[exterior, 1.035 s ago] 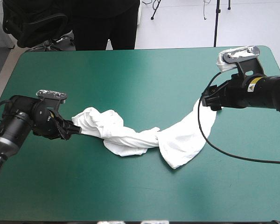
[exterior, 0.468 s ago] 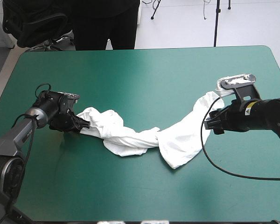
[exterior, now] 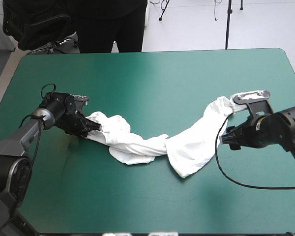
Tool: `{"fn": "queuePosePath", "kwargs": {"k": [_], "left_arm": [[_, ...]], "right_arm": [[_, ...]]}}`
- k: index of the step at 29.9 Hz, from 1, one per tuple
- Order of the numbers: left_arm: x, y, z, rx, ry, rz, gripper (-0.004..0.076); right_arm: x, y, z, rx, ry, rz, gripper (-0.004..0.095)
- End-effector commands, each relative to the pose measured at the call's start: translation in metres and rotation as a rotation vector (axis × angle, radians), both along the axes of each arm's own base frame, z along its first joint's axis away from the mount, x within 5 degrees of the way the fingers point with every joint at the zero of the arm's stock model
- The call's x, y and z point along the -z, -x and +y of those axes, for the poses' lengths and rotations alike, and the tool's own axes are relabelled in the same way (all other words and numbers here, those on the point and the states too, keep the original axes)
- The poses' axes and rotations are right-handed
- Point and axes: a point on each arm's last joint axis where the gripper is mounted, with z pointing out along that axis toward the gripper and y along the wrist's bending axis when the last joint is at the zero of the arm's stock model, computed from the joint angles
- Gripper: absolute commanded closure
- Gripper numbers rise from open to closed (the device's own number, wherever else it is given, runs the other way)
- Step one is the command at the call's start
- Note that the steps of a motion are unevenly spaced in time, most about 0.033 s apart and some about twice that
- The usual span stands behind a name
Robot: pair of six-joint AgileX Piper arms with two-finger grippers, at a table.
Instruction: Fold the cloth
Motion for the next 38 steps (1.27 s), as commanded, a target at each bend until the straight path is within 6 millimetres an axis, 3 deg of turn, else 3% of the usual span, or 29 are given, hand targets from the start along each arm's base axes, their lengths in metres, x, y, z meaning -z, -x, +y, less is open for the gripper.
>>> {"fn": "queuePosePath", "kwargs": {"k": [1, 4, 8, 12, 17, 23, 29, 35, 38], "left_arm": [[-0.013, -0.004, 0.000, 0.002, 0.006, -0.077, 0.0646], [-0.013, -0.004, -0.001, 0.004, 0.005, -0.073, 0.0732], [-0.012, -0.003, 0.000, 0.004, 0.004, -0.060, 0.0731], [-0.012, -0.002, -0.001, 0.002, 0.007, -0.056, 0.0731], [-0.012, -0.002, 0.000, 0.003, 0.003, -0.053, 0.0733], [-0.012, -0.002, 0.000, 0.005, -0.001, -0.053, 0.0733], [-0.012, -0.003, 0.000, 0.005, 0.000, -0.057, 0.0733], [-0.012, -0.003, 0.000, 0.008, -0.007, -0.058, 0.0733], [-0.013, -0.004, 0.000, 0.009, -0.004, -0.074, 0.0733]], "right_arm": [[0.013, -0.010, -0.001, 0.041, -0.001, -0.046, 0.0188], [0.033, -0.026, 0.005, 0.062, -0.011, -0.031, 0.0188], [0.054, -0.055, 0.016, 0.053, -0.014, -0.034, 0.0189], [0.089, -0.080, 0.025, 0.051, 0.018, 0.070, 0.0200], [0.123, -0.099, 0.034, 0.045, 0.014, 0.159, 0.0239], [0.149, -0.110, 0.042, 0.036, 0.000, 0.227, 0.0311], [0.177, -0.116, 0.048, 0.033, -0.015, 0.331, 0.0498], [0.187, -0.116, 0.052, 0.019, -0.038, 0.382, 0.0909], [0.180, -0.116, 0.052, 0.015, -0.036, 0.361, 0.0926]]}}
